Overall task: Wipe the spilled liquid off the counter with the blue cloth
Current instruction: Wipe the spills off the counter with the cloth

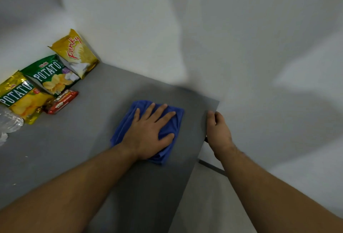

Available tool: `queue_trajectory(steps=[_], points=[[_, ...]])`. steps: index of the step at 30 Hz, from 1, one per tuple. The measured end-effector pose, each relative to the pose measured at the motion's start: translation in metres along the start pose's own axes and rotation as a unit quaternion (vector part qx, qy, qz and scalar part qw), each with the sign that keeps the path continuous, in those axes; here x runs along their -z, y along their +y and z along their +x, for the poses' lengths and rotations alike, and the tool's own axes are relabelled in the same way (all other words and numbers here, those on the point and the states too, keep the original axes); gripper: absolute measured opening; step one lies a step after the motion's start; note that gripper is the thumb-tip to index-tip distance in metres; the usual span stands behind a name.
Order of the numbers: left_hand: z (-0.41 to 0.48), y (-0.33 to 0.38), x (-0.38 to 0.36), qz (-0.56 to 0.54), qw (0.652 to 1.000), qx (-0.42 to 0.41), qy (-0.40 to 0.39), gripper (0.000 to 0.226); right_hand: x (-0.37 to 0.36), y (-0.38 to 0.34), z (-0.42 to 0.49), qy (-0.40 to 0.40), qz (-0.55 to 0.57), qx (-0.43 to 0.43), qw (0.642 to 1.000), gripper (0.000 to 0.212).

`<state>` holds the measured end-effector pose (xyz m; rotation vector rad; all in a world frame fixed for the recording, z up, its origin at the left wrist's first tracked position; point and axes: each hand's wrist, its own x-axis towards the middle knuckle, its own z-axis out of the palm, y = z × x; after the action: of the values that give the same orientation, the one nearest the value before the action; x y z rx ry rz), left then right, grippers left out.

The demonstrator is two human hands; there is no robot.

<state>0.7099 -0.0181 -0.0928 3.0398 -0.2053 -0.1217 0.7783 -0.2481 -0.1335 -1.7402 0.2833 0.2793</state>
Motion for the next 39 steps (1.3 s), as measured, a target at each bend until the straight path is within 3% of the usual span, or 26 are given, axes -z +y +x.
queue_trajectory(steps=[6, 15, 19, 23, 28, 31, 34, 36, 39], points=[[0.07, 0.017, 0.002, 0.005, 0.997, 0.074, -0.02, 0.072, 0.0, 0.009, 0.008, 0.003, -0.006, 0.012, 1.0, 0.04], [-0.022, 0.023, -0.011, -0.008, 0.998, -0.052, 0.018, 0.07, 0.003, 0.001, 0.005, -0.004, -0.023, -0.009, 1.0, 0.047], [-0.002, -0.004, 0.0, 0.01, 1.0, 0.001, -0.002, 0.071, 0.004, 0.003, 0.007, -0.016, -0.039, -0.006, 0.999, 0.046], [0.043, 0.014, 0.0, 0.013, 0.998, 0.054, -0.004, 0.068, 0.003, 0.006, 0.011, -0.014, -0.03, 0.0, 0.999, 0.04], [0.036, 0.058, -0.004, -0.002, 1.0, -0.03, 0.0, 0.066, 0.007, -0.001, 0.007, -0.021, -0.022, -0.003, 1.0, 0.039], [0.015, 0.062, 0.007, -0.104, 0.993, -0.052, 0.009, 0.058, 0.012, -0.014, 0.002, -0.03, -0.088, -0.009, 0.996, 0.045], [-0.035, 0.048, 0.018, -0.259, 0.953, -0.017, 0.158, 0.036, 0.023, -0.026, -0.008, 0.053, -0.226, 0.1, 0.968, 0.035], [-0.078, 0.026, 0.016, -0.257, 0.933, 0.03, 0.252, 0.02, 0.021, -0.034, -0.02, 0.095, -0.274, 0.246, 0.925, 0.033], [-0.132, -0.017, 0.013, -0.207, 0.937, 0.159, 0.232, 0.014, -0.01, -0.052, -0.04, 0.009, -0.315, 0.386, 0.867, 0.022]])
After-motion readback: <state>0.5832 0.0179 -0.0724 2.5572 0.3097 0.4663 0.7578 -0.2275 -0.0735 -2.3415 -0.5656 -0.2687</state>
